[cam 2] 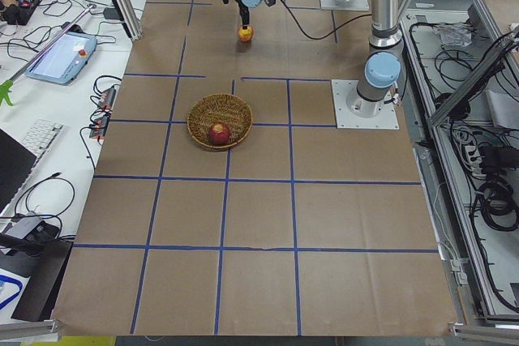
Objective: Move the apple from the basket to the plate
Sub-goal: 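Lower the apple onto the table and open the left gripper, then withdraw the left gripper toward the basket while the right gripper reaches toward the apple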
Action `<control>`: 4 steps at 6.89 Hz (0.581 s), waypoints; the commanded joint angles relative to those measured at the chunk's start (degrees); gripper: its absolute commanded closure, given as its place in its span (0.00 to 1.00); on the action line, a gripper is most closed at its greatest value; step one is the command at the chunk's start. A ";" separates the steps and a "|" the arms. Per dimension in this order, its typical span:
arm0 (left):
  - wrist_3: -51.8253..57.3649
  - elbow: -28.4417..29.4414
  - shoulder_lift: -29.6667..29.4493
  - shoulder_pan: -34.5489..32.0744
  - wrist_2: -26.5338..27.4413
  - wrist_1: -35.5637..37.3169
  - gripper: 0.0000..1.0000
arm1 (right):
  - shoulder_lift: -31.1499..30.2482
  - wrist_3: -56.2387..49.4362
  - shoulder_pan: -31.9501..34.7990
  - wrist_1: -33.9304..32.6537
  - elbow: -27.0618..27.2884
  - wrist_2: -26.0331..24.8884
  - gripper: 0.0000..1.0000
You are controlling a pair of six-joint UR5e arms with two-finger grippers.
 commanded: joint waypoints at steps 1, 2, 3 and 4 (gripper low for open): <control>15.60 -1.62 13.21 5.59 0.11 -10.92 0.01 | -0.01 0.32 0.20 -0.09 0.12 0.00 0.00; 24.22 -1.81 19.02 9.62 0.02 -17.92 0.01 | 0.60 0.50 0.37 -0.09 0.03 0.00 0.00; 33.18 -1.90 23.87 14.01 0.02 -24.00 0.01 | 1.13 0.58 1.33 -0.35 0.12 -0.09 0.00; 35.80 -1.99 26.18 15.45 0.11 -27.71 0.01 | 2.52 3.46 4.21 -1.22 -0.23 -0.09 0.00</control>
